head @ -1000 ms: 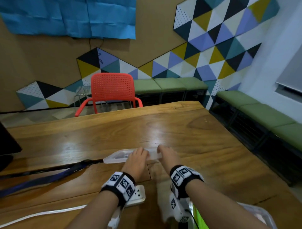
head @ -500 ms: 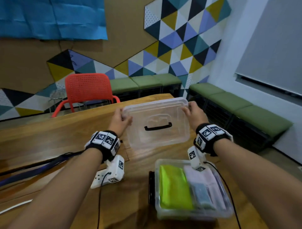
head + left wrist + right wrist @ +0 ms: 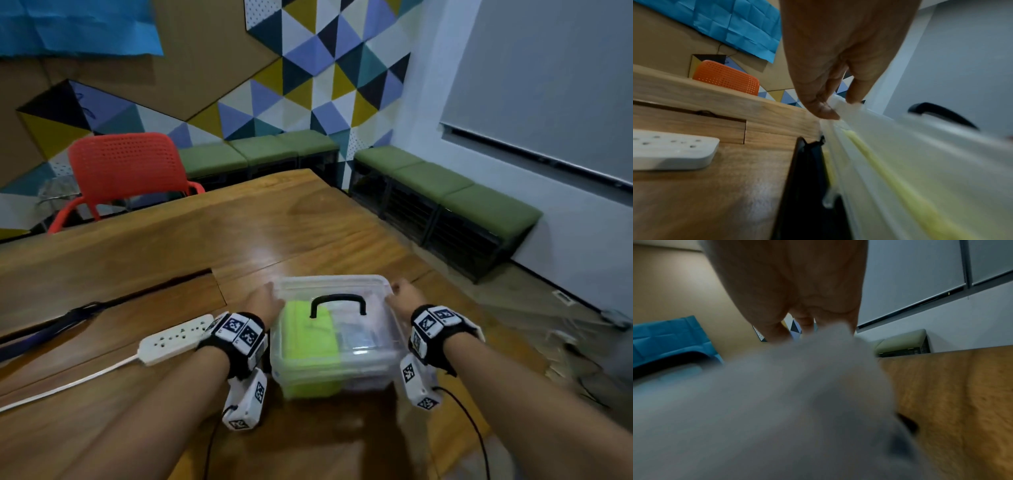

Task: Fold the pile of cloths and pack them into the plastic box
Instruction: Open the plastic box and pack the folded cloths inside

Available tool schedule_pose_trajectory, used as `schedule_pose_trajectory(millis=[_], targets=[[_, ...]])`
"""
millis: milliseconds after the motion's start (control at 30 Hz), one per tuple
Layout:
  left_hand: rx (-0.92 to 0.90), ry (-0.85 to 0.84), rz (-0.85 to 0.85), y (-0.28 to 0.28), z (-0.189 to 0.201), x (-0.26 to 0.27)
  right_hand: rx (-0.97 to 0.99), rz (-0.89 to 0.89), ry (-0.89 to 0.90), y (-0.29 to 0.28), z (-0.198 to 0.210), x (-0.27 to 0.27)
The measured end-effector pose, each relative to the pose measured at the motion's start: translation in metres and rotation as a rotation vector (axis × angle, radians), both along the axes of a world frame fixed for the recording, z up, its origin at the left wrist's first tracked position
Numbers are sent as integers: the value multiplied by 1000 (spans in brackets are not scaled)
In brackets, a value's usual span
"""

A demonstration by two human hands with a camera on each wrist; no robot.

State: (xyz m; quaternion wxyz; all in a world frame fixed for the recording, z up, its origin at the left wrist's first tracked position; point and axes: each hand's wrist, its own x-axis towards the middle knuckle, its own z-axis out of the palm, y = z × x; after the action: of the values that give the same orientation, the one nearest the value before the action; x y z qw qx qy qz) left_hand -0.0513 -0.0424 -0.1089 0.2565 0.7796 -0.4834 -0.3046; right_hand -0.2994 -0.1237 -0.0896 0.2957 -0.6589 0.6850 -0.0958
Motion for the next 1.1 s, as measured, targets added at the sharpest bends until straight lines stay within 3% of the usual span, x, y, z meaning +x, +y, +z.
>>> schedule_pose_trajectory(millis=[333,600,933,1100], targets=[[45,-193,69,3,-14,-16,-35,76,76,13,-21,-8],[119,-229,128,16,-15,-24,125,118,-1,19,-22,-7],[172,-379,198,-8,-20,22,74,84,38,-11,-28,54],[114,-268,292,-30,-23,48,118,-49,-281,-34,-40,89]])
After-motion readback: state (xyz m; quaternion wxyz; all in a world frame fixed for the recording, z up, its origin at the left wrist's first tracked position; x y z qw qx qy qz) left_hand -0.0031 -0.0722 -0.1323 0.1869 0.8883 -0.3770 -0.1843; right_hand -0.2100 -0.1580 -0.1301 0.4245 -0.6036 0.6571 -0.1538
